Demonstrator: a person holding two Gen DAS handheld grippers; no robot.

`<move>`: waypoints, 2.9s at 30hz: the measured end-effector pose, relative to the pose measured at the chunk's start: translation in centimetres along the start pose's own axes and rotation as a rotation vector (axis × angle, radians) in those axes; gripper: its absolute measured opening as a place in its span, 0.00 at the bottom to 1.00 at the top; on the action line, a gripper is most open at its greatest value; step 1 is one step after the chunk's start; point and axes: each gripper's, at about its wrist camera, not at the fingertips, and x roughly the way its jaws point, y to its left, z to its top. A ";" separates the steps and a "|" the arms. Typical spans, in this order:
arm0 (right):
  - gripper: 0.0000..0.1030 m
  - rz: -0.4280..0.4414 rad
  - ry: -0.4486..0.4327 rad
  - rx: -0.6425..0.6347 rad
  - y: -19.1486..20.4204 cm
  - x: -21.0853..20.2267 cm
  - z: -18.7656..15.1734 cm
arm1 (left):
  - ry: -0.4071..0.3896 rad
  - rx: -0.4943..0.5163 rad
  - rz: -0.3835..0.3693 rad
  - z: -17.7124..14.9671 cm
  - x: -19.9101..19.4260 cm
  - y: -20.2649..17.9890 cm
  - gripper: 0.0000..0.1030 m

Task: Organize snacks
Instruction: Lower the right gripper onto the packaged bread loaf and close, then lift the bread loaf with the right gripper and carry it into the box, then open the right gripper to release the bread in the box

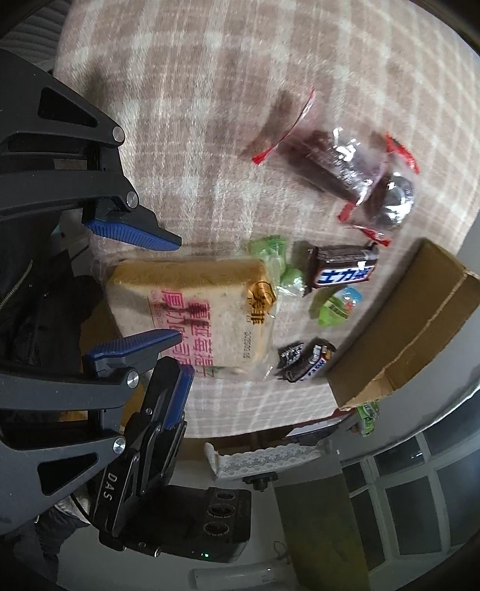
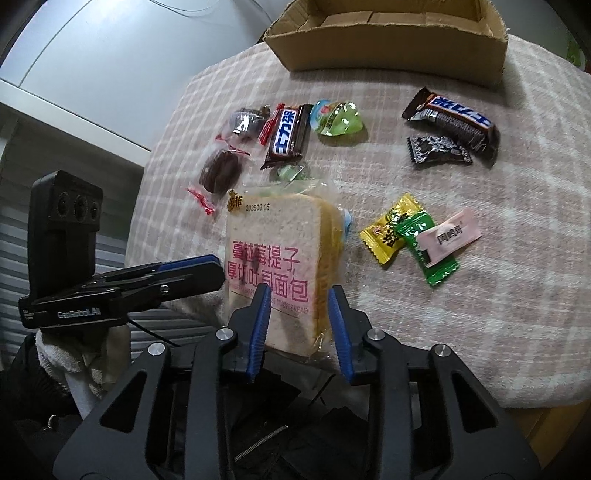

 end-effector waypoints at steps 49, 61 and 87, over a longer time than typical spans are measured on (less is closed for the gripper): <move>0.31 -0.007 -0.224 -0.031 -0.6 -7.6 10.6 | -0.178 0.248 0.000 10.5 -1.6 -8.4 0.34; 0.31 -0.060 -0.257 -0.044 -2.6 -7.6 16.5 | -0.209 0.295 0.027 17.2 0.4 -9.7 0.34; 0.31 -0.229 -0.197 -0.019 -6.8 -3.0 22.9 | -0.184 0.297 0.189 23.0 5.9 -9.2 0.34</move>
